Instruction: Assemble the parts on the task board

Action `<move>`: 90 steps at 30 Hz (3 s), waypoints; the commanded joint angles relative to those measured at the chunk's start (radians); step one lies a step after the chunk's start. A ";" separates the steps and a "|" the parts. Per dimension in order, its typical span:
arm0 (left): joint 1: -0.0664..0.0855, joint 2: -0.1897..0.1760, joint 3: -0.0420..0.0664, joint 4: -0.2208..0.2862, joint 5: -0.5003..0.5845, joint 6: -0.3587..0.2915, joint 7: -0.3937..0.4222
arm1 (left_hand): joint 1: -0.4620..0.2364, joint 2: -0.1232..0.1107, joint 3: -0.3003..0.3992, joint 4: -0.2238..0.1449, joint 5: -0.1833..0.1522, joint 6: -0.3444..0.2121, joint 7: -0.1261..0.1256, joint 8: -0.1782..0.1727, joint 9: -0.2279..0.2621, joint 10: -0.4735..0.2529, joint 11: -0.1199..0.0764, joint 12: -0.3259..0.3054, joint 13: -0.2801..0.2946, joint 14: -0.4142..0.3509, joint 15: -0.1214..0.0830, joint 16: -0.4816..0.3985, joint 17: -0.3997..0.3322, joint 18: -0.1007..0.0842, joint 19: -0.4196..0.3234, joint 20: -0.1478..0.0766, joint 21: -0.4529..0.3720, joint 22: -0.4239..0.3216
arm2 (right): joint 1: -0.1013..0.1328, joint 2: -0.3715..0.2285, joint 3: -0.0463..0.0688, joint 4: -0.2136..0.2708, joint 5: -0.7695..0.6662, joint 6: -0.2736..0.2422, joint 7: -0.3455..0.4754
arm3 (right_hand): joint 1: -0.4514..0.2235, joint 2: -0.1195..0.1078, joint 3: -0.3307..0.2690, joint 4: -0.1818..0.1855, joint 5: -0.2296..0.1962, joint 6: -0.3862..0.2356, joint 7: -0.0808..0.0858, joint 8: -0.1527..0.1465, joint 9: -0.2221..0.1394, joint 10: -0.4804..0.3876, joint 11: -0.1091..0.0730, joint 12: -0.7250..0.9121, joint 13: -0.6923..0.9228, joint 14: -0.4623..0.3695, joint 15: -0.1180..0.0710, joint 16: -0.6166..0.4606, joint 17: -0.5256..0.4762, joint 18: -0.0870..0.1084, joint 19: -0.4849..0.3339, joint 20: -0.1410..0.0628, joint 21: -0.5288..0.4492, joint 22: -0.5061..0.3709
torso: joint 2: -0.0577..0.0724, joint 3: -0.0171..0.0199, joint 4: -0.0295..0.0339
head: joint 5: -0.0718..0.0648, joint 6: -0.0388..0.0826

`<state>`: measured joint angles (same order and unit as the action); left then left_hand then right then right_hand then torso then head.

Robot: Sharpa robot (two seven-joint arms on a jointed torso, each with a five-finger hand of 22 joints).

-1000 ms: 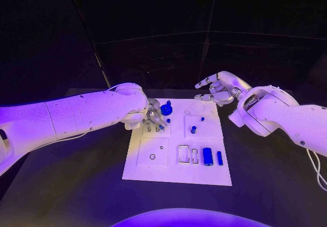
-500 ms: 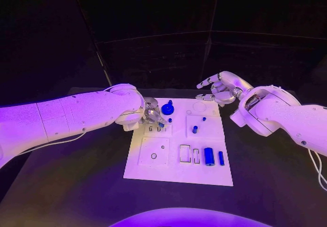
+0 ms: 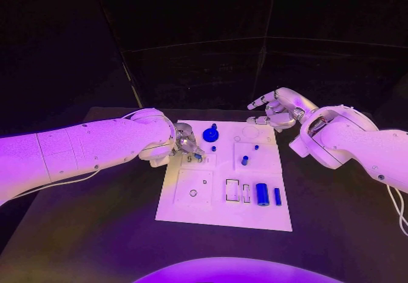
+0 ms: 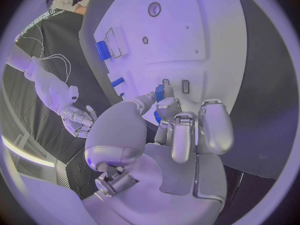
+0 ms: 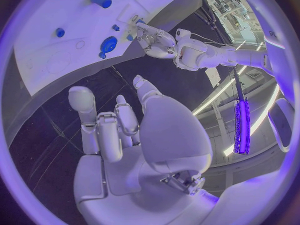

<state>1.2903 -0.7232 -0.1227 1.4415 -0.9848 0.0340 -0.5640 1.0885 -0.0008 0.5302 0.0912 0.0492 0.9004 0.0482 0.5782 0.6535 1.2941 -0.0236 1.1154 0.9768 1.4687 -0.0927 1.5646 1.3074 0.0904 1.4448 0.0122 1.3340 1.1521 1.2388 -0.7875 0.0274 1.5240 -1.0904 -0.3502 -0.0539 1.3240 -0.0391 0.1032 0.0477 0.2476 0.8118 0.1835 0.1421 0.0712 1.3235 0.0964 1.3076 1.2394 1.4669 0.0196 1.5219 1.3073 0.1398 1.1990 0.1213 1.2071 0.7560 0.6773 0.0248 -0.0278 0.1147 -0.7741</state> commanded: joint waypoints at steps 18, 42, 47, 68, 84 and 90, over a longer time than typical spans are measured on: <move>-0.032 0.016 0.001 -0.009 -0.066 -0.042 0.018 | -0.012 0.003 0.161 -0.153 0.000 0.003 -0.004 0.006 0.002 0.018 -0.008 0.010 0.005 0.102 -0.002 0.006 0.263 -0.012 0.008 0.000 0.002 -0.001 | 0.002 0.003 0.001 -0.005 -0.015 0.009 0.002 | -0.001 0.008 -0.006 0.010 0.000 -0.001 0.001 0.006 -0.002 -0.005 -0.002 -0.003 -0.001 0.075 -0.004 -0.007 0.144 0.004 -0.007 -0.001 -0.008 -0.004 | 0.001 0.0010 -0.0033 | 0.005 -0.009; -0.034 0.008 0.001 -0.004 -0.066 -0.001 -0.005 | -0.014 0.001 0.172 -0.158 0.000 0.003 -0.005 0.010 0.006 0.003 -0.009 -0.014 -0.028 0.102 -0.003 0.006 0.263 -0.013 0.008 0.000 0.003 0.001 | 0.002 0.006 0.001 -0.010 -0.015 0.016 0.001 | -0.003 0.009 -0.007 0.013 0.000 0.000 0.001 0.007 -0.002 -0.004 -0.002 -0.002 0.000 0.075 -0.004 -0.007 0.143 0.004 -0.007 -0.001 -0.008 -0.004 | 0.000 0.0021 -0.0025 | 0.013 -0.018; -0.034 0.005 0.001 -0.005 -0.066 -0.004 -0.009 | -0.015 0.001 0.174 -0.158 0.000 0.003 -0.005 0.011 0.007 0.003 -0.009 -0.015 -0.029 0.102 -0.003 0.006 0.263 -0.013 0.008 0.000 0.003 0.000 | 0.002 0.007 0.001 -0.011 -0.015 0.016 0.001 | -0.003 0.009 -0.007 0.013 0.000 0.000 0.001 0.007 -0.002 -0.004 -0.002 -0.002 0.000 0.075 -0.004 -0.007 0.143 0.004 -0.007 -0.001 -0.008 -0.004 | 0.001 0.0010 -0.0018 | 0.013 -0.019; -0.034 0.014 0.001 -0.012 -0.066 0.013 -0.019 | -0.078 -0.053 0.135 -0.143 -0.001 0.022 -0.017 0.041 0.028 0.019 -0.017 0.017 0.006 0.102 -0.007 0.006 0.263 -0.012 0.006 -0.003 0.001 0.000 | 0.002 0.010 0.001 -0.012 -0.015 0.018 0.001 | -0.003 0.008 -0.011 0.016 -0.011 0.000 0.000 0.011 -0.002 -0.004 -0.002 -0.001 -0.001 0.075 -0.005 -0.008 0.141 0.005 -0.007 -0.002 -0.010 -0.006 | 0.000 0.0022 -0.0032 | 0.017 -0.024; -0.033 0.039 0.001 -0.036 -0.066 0.016 -0.030 | -0.117 -0.051 0.078 -0.107 -0.001 0.033 -0.025 0.056 0.038 0.025 -0.023 0.032 0.019 0.102 -0.013 0.006 0.263 -0.014 0.009 -0.009 0.006 0.009 | 0.002 0.010 0.001 -0.009 -0.015 0.019 -0.001 | -0.003 0.008 -0.013 0.017 -0.015 -0.001 0.000 0.012 -0.002 -0.005 -0.002 -0.002 -0.002 0.075 -0.005 -0.009 0.141 0.005 -0.008 -0.002 -0.010 -0.007 | 0.000 0.0021 -0.0025 | 0.015 -0.024; -0.032 0.048 0.001 -0.048 -0.066 0.022 -0.031 | -0.129 -0.047 0.057 -0.093 -0.001 0.036 -0.026 0.060 0.039 0.029 -0.024 0.038 0.025 0.102 -0.014 0.006 0.263 -0.015 0.011 -0.010 0.009 0.017 | 0.002 0.012 0.001 -0.010 -0.015 0.019 -0.001 | -0.003 0.008 -0.013 0.017 -0.015 -0.001 0.000 0.012 -0.002 -0.005 -0.002 -0.002 -0.002 0.075 -0.005 -0.009 0.141 0.005 -0.008 -0.002 -0.010 -0.007 | 0.000 0.0012 -0.0031 | 0.015 -0.025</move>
<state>1.2588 -0.6769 -0.1203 1.3950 -1.0456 0.0353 -0.5859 0.9692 -0.0487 0.5922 -0.0020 0.0463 0.9367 0.0269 0.6326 0.6924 1.3190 -0.0449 1.1465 1.0006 1.4688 -0.1000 1.5646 1.3074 0.0917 1.4515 0.0055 1.3381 1.1679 1.2386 -0.7766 0.0273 1.5128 -1.1020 -0.3352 -0.0577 1.3240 -0.0391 0.0920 0.0590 0.2358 0.8118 0.1835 0.1502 0.0707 1.3237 0.0964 1.3076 1.2380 1.4669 0.0196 1.5182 1.3076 0.1398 1.1991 0.1213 1.2032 0.7496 0.6774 0.0267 -0.0308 0.1300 -0.7980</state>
